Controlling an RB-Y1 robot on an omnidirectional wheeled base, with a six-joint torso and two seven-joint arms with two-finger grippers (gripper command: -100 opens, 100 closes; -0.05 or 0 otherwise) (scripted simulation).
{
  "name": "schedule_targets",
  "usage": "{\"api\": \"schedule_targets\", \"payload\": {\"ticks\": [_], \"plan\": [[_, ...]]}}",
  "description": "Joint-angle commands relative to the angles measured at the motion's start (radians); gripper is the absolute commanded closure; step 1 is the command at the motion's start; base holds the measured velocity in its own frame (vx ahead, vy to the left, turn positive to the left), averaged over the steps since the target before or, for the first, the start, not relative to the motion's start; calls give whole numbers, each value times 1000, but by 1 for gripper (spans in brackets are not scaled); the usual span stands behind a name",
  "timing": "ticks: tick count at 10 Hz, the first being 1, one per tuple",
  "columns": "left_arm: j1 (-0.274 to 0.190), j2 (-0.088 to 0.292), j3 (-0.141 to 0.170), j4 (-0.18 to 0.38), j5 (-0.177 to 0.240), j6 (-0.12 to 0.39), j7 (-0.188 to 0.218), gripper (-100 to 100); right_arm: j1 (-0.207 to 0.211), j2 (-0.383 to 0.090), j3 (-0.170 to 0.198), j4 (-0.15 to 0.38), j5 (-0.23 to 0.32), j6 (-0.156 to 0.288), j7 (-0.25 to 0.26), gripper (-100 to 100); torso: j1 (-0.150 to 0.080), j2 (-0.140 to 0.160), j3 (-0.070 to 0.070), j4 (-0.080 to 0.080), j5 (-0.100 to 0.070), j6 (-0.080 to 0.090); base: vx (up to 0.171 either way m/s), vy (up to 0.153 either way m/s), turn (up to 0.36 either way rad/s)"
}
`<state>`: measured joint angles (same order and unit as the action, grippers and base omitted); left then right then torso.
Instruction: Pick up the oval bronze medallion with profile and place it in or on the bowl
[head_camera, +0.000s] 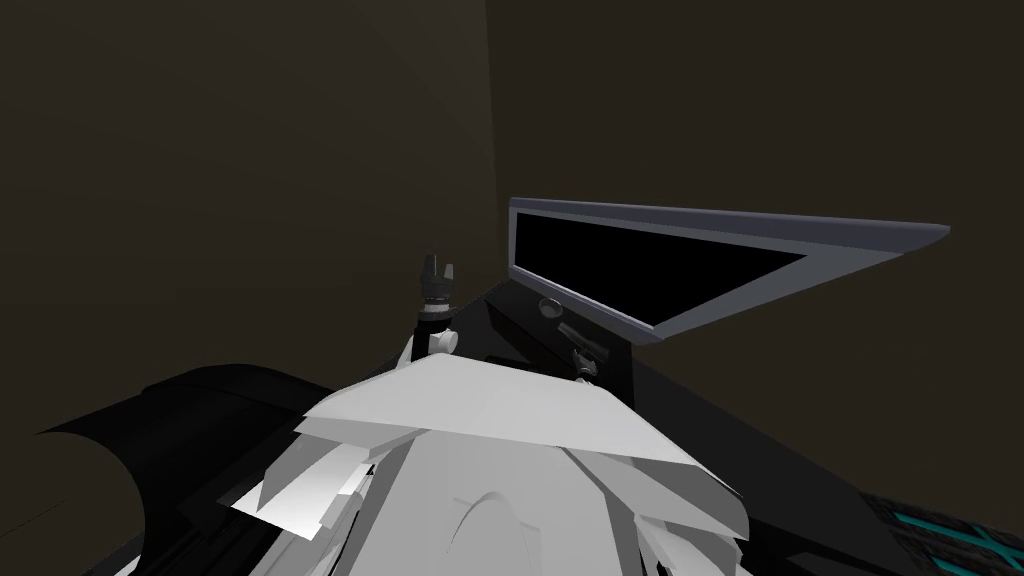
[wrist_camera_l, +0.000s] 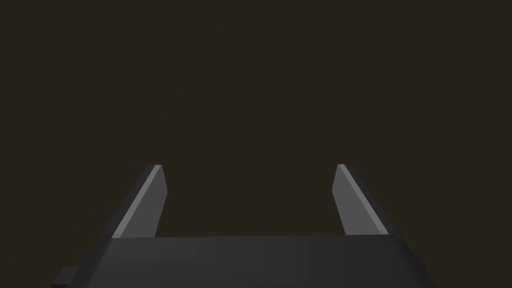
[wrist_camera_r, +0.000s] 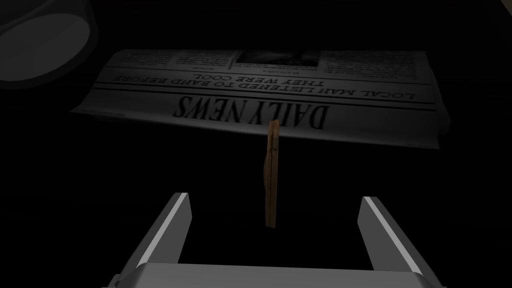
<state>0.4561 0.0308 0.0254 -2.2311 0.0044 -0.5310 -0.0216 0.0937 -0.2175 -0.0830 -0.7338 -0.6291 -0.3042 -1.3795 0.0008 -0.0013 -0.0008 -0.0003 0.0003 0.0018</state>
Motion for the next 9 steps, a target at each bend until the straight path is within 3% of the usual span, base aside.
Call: {"api": "schedule_targets", "payload": {"ticks": [1,5,6,9], "plan": [[0,0,0,0,0,0,0,0,0,0,0,0,0,0,0,-100,0,0,0,0,0,0,-4,-5,13],[0,0,0,0,0,0,0,0,0,0,0,0,0,0,0,-100,0,0,0,0,0,0,1,2,-5],[0,0,0,0,0,0,0,0,8,25,4,16,5,-34,6,-100,0,0,0,0,0,0,-13,-16,48],[0,0,0,0,0,0,0,0,9,30,5,19,6,-41,7,-100,0,0,0,0,0,0,-1,-2,5]]}}
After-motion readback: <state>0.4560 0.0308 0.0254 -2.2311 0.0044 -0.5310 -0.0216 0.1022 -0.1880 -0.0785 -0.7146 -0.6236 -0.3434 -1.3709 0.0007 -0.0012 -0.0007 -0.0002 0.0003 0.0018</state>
